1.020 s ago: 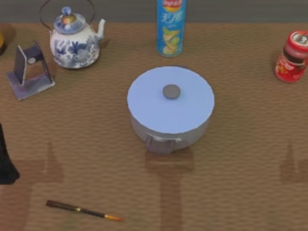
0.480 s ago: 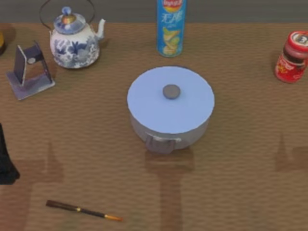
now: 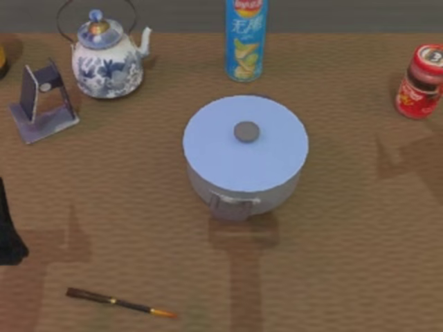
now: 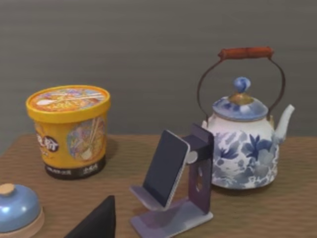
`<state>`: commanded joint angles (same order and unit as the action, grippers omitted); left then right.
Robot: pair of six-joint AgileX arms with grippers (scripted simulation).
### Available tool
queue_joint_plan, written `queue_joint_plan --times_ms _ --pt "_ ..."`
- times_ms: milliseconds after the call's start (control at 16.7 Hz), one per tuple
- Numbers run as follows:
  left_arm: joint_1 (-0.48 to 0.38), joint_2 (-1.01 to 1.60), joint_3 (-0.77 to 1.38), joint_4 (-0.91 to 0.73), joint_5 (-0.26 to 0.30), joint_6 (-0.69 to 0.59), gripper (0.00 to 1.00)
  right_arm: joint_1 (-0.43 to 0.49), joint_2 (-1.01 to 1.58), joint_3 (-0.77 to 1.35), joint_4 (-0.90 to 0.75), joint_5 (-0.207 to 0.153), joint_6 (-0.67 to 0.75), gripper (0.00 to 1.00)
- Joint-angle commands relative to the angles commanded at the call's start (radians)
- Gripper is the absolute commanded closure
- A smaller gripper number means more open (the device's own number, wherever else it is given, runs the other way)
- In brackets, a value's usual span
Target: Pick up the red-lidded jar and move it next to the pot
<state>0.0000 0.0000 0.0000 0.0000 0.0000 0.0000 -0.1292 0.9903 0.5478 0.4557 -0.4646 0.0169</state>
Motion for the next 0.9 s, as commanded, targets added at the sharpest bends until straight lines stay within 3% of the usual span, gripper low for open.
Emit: queue_joint_plan --times_ms 540,720,900 --pt "0.000 0.000 0.000 0.000 0.000 0.000 0.00 -0.123 0.963 0.535 0.445 -0.456 0.022 0.00" --pt "0.000 0.000 0.000 0.000 0.000 0.000 0.00 -0.159 1.241 0.690 0.574 -0.588 0.029 0.00" --pt "0.000 0.000 0.000 0.000 0.000 0.000 0.00 -0.189 1.469 0.817 0.680 -0.696 0.035 0.00"
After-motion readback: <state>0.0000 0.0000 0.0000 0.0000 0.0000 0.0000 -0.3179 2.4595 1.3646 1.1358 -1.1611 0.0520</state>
